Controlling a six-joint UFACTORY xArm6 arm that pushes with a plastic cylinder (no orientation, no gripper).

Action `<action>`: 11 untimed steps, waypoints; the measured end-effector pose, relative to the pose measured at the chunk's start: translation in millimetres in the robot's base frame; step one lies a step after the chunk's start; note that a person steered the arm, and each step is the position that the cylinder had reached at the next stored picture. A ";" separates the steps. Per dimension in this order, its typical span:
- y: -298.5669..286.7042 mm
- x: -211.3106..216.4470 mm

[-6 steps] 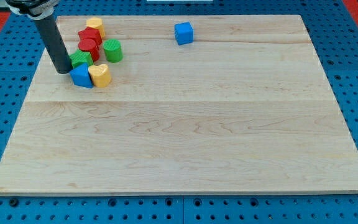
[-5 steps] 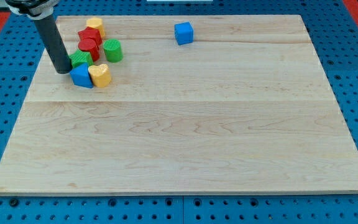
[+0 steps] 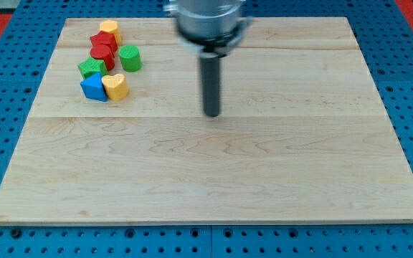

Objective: Push blue cube closer to yellow hexagon

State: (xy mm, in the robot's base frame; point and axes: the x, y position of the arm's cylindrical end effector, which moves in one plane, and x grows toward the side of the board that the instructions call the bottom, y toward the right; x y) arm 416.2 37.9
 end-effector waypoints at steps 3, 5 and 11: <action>55.9 -155.6; 1.7 -165.3; -64.9 -155.0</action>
State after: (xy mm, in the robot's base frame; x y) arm 261.2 -27.0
